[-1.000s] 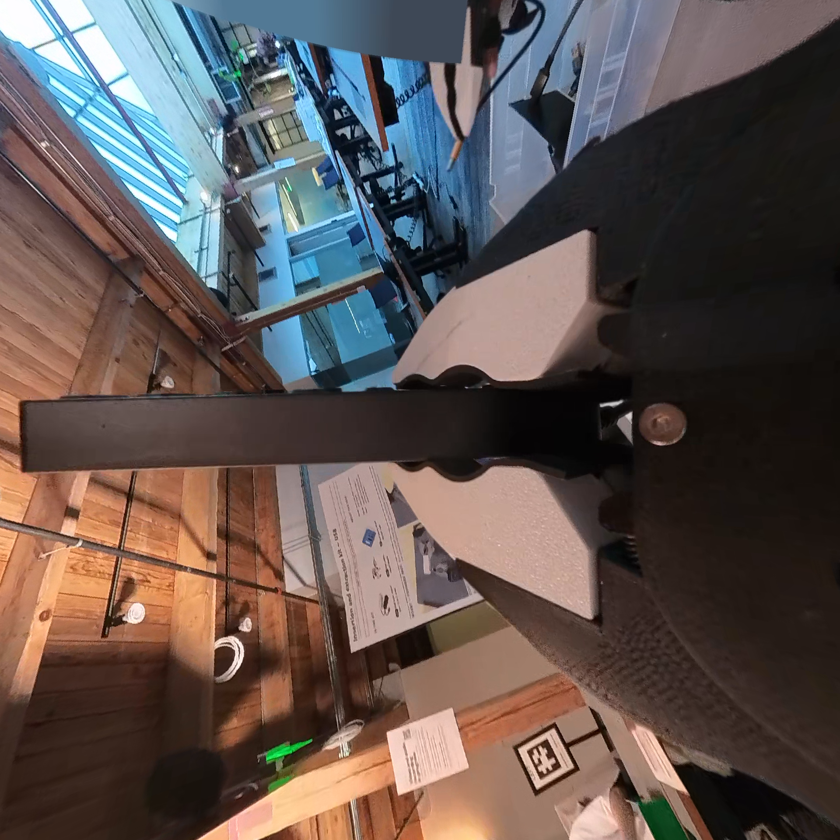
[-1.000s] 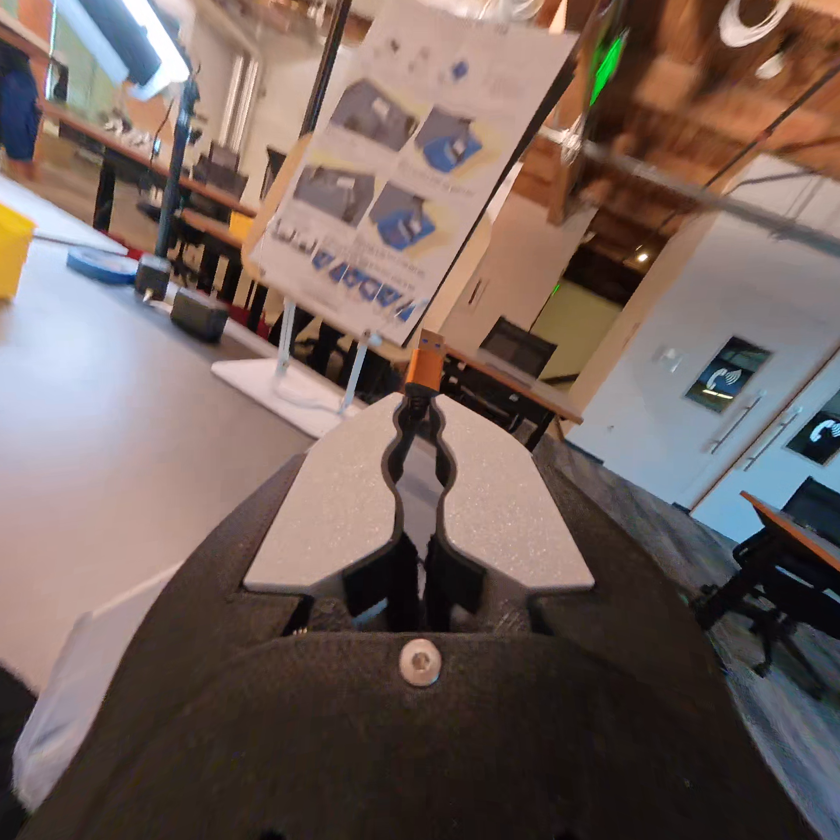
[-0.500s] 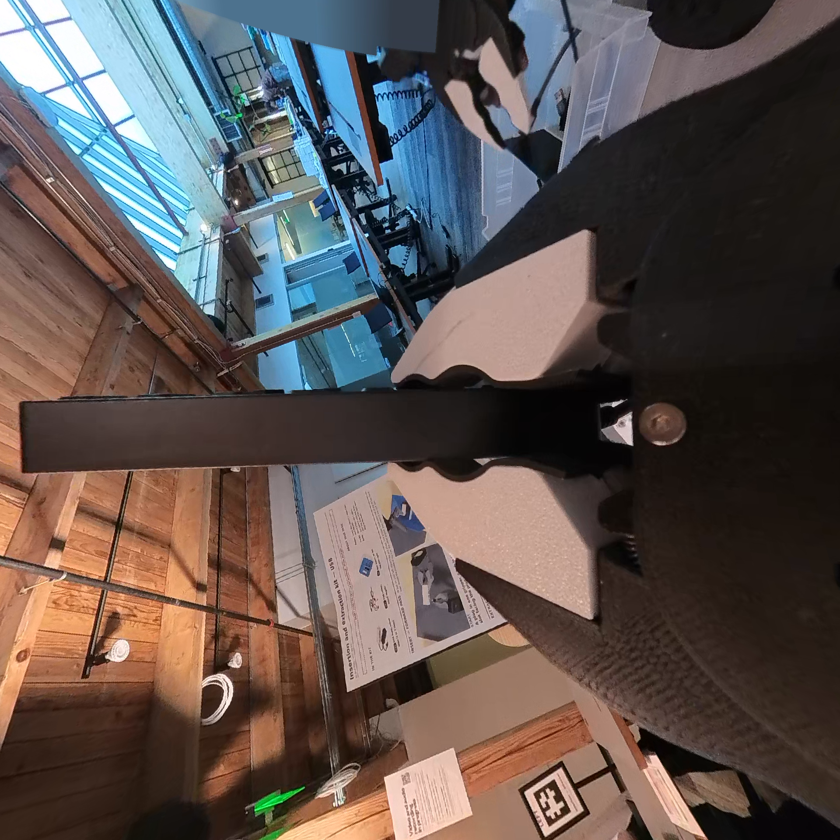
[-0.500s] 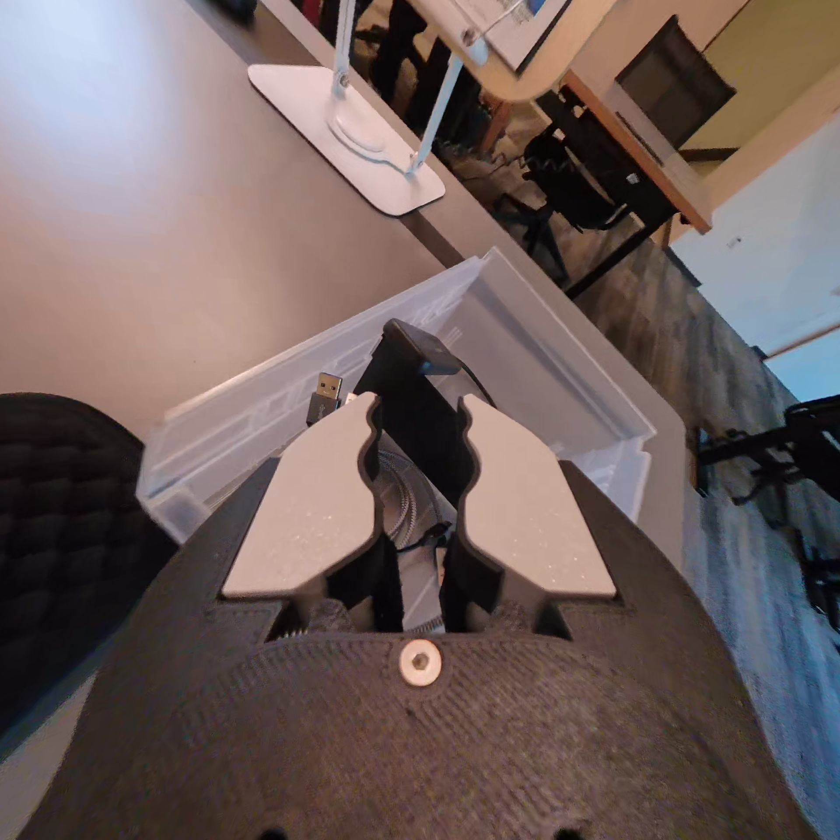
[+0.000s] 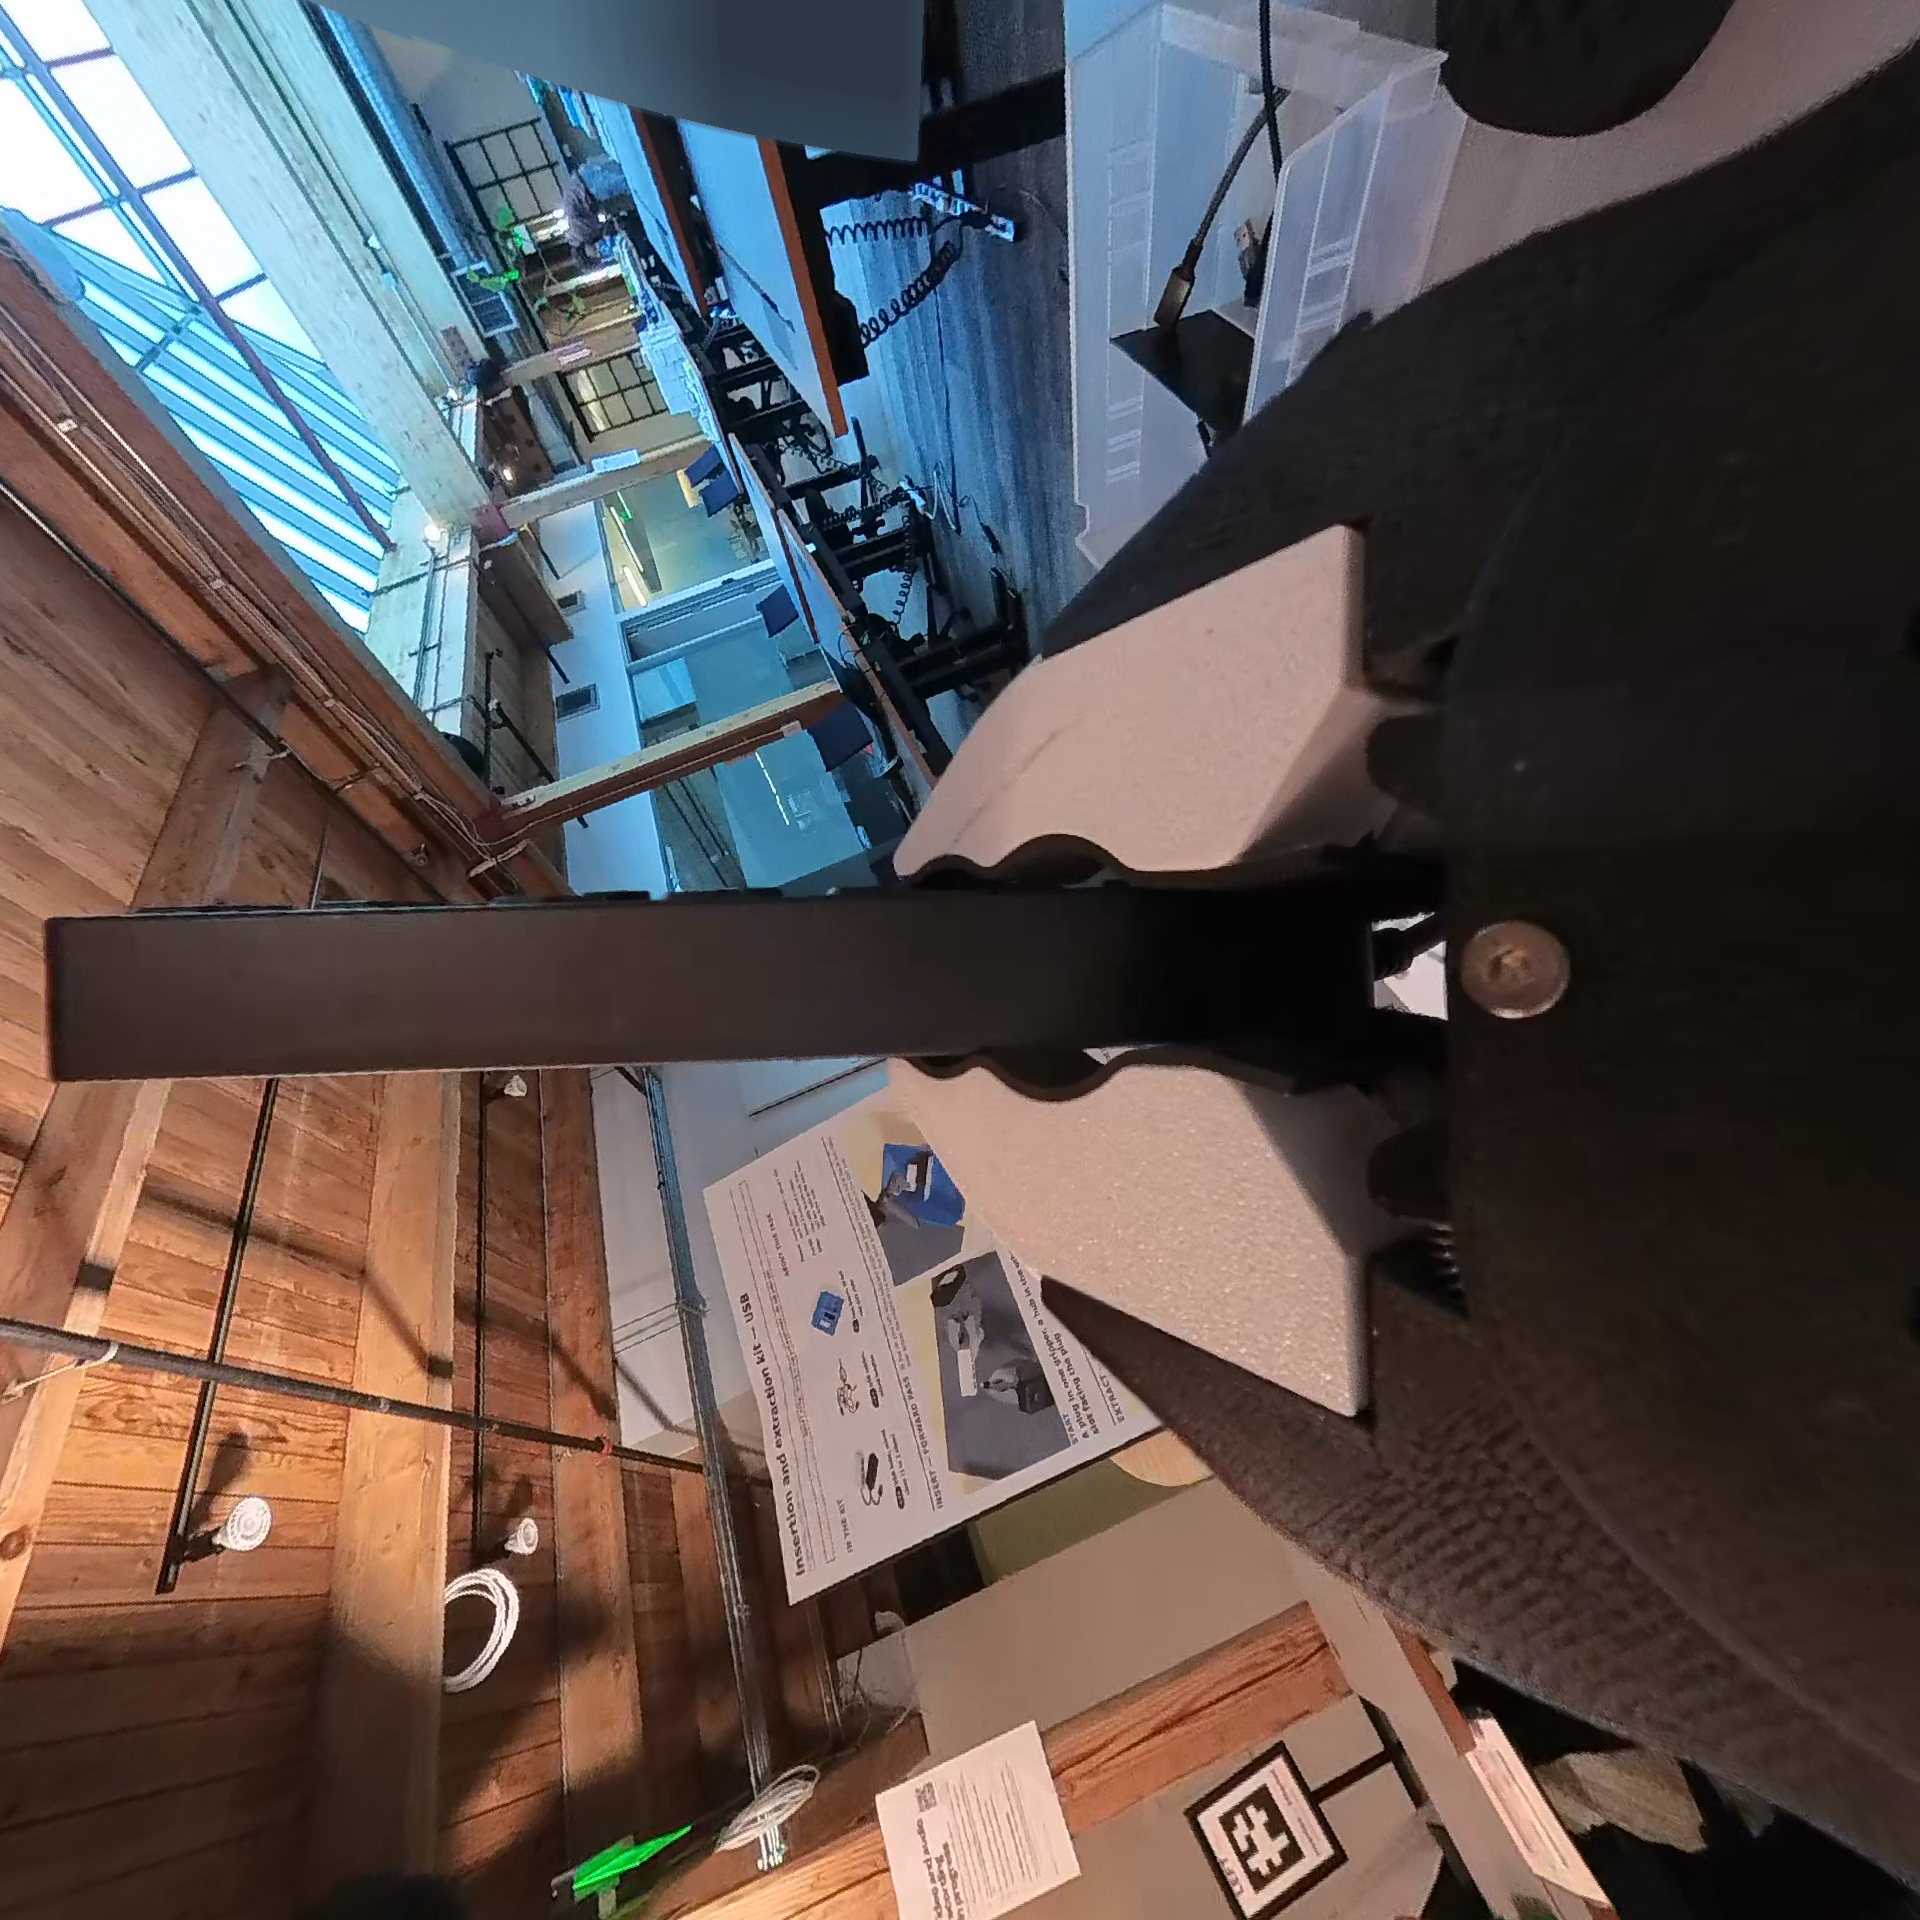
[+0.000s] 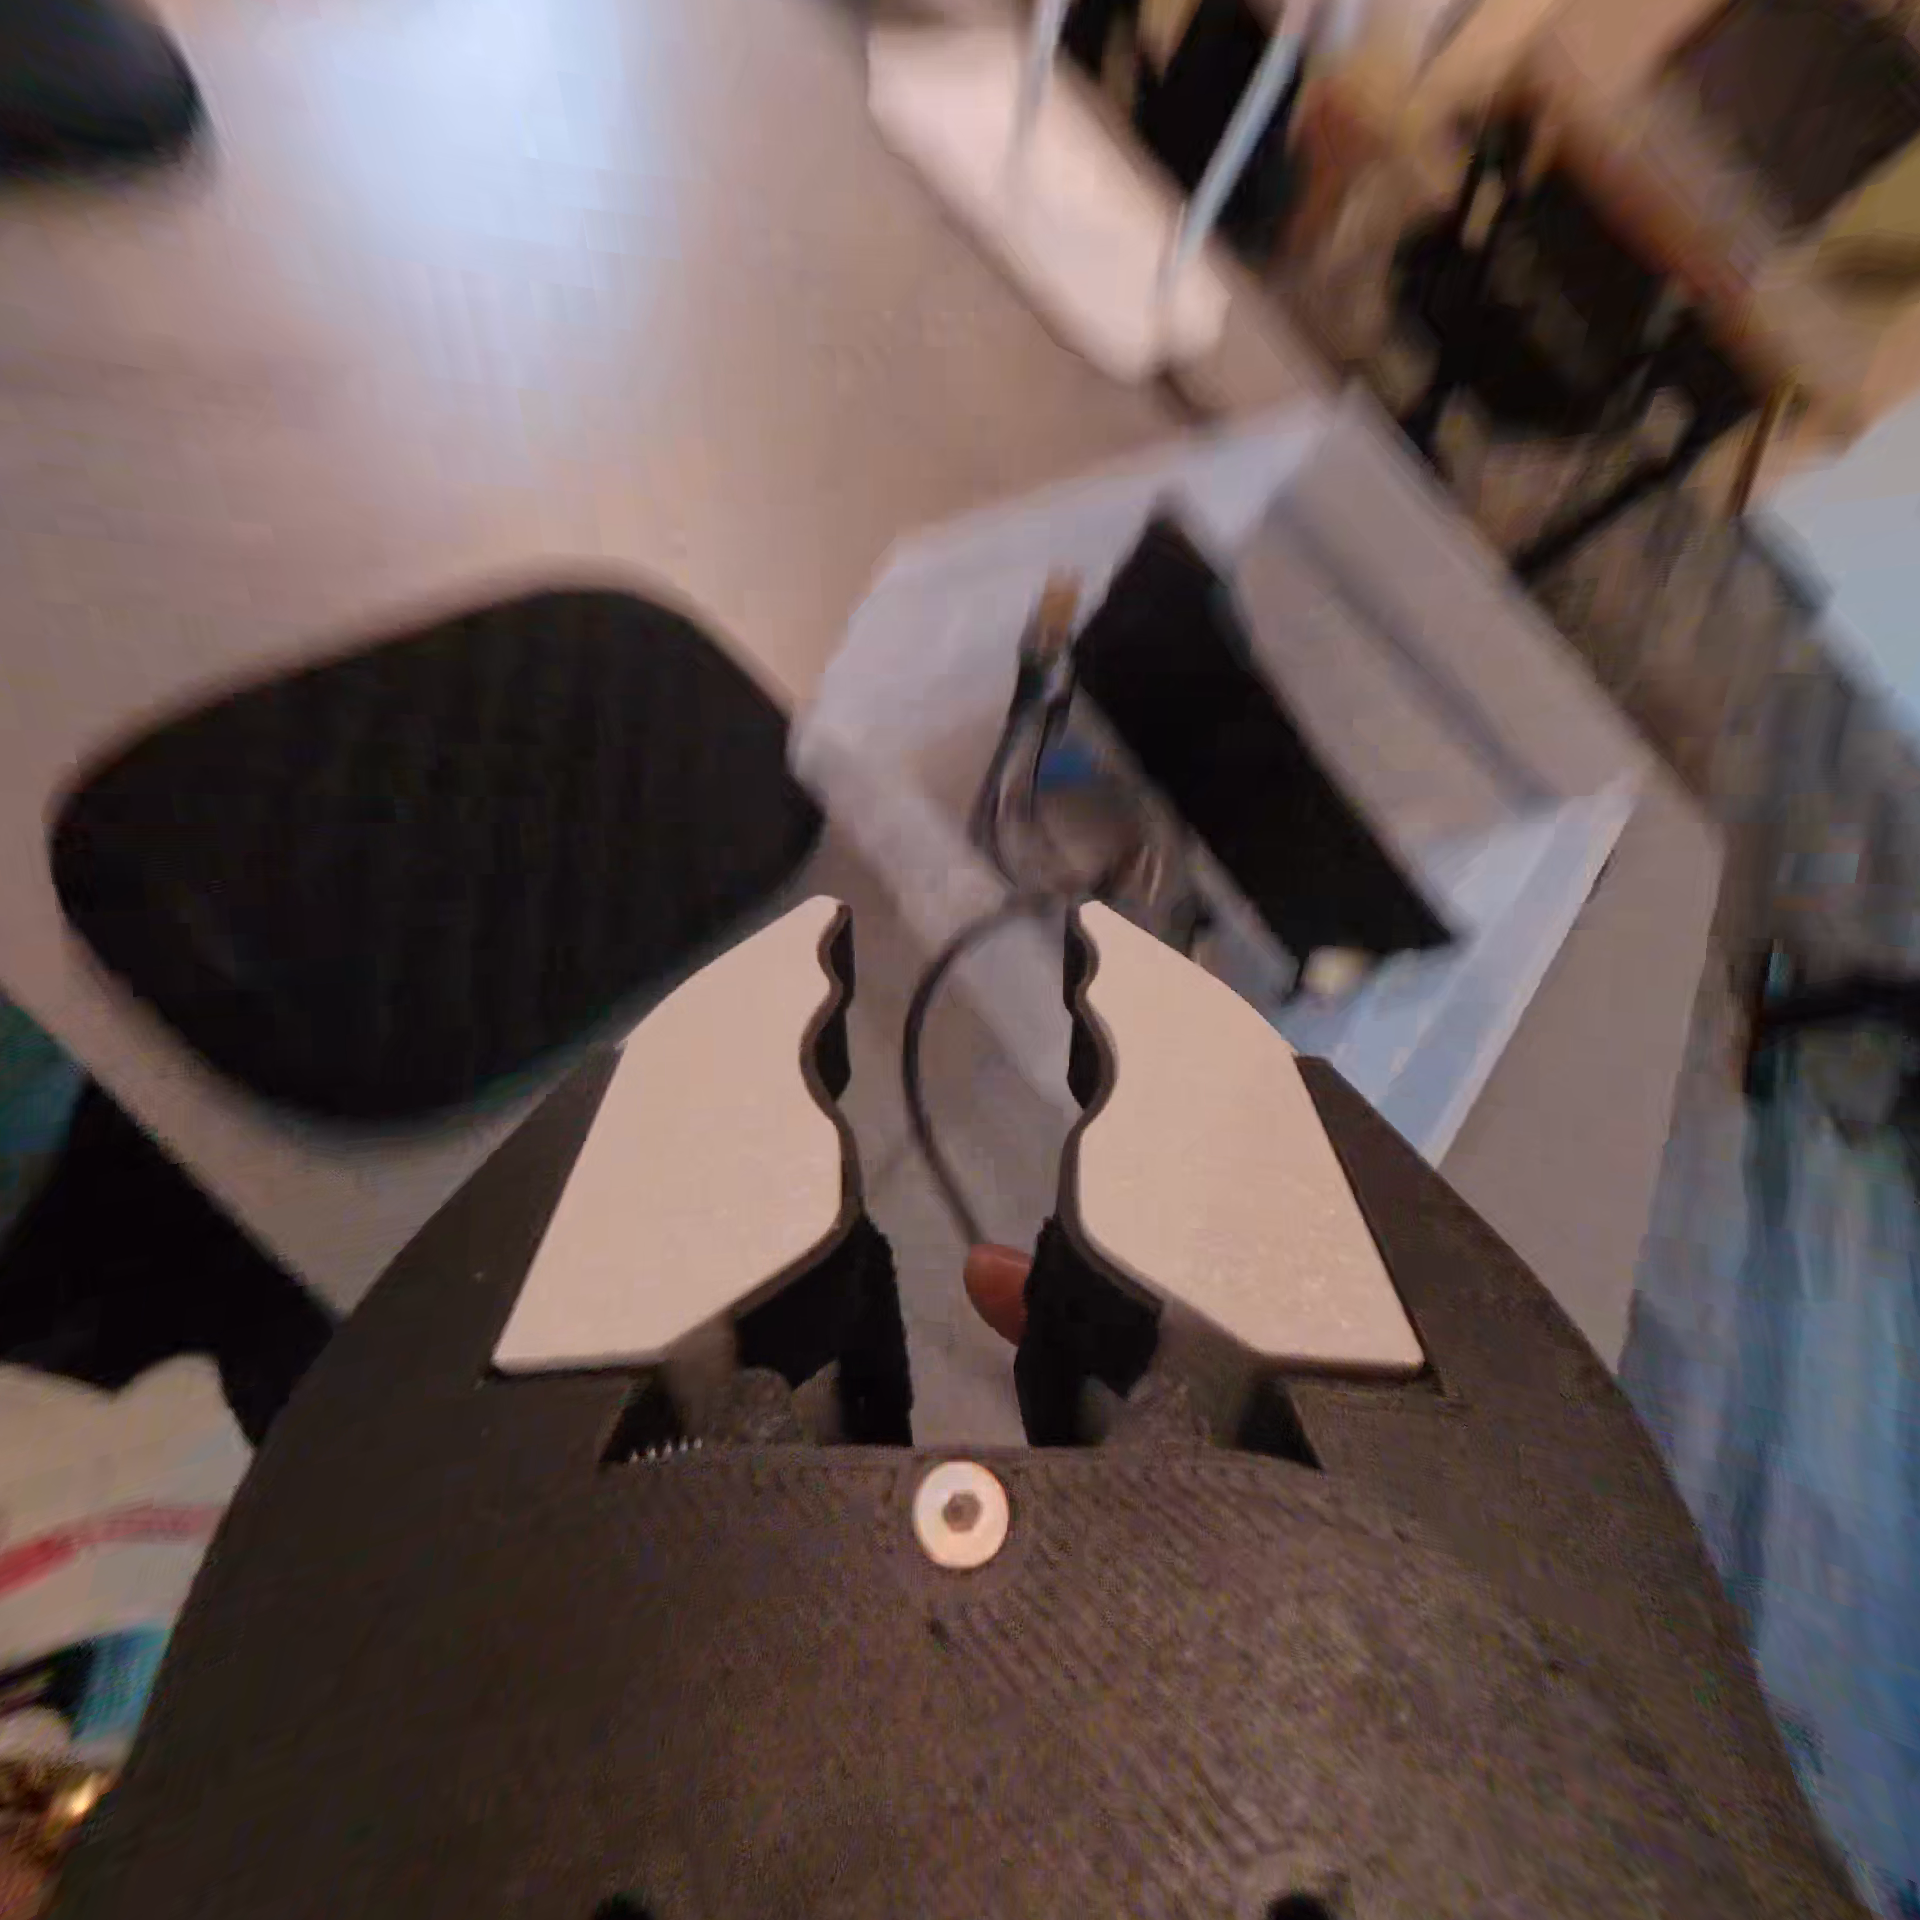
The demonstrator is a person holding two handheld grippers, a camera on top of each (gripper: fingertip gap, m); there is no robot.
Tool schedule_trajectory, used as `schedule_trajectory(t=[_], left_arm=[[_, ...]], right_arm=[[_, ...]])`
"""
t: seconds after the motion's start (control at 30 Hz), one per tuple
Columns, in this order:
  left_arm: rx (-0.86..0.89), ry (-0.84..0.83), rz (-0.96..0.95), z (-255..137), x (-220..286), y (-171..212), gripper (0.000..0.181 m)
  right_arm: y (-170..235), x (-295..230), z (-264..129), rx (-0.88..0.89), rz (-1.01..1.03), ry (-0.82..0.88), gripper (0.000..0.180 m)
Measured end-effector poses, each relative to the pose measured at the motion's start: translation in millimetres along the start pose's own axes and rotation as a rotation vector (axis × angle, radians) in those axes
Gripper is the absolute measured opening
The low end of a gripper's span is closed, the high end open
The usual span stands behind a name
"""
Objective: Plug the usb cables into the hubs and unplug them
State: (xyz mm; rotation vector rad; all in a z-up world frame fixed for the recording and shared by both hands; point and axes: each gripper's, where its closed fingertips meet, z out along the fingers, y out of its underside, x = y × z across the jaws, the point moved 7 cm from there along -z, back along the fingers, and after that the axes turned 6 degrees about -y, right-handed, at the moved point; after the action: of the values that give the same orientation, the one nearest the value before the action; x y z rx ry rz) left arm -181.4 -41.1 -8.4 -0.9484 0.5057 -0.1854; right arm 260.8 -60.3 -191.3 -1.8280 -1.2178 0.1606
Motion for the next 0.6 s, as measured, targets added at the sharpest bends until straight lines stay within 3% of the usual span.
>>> schedule_trajectory(t=[0.07,0.27,0.33,0.43,0.6], left_arm=[[-0.004,0.004,-0.008,1,0,1,0.027],[-0.02,0.023,0.004,2,6,2,0.027],[-0.029,0.024,0.012,2,6,2,0.027],[-0.034,0.017,0.009,2,4,4,0.027],[-0.036,0.006,-0.008,2,1,5,0.027]], right_arm=[[29,-9,7,-0.174,0.057,-0.011,0.039],[65,-4,43,-0.226,0.221,-0.03,0.037],[70,0,49,-0.321,0.264,-0.013,0.022],[52,8,45,-0.236,0.081,0.123,0.003],[-4,6,33,-0.028,-0.366,0.296,0.004]])
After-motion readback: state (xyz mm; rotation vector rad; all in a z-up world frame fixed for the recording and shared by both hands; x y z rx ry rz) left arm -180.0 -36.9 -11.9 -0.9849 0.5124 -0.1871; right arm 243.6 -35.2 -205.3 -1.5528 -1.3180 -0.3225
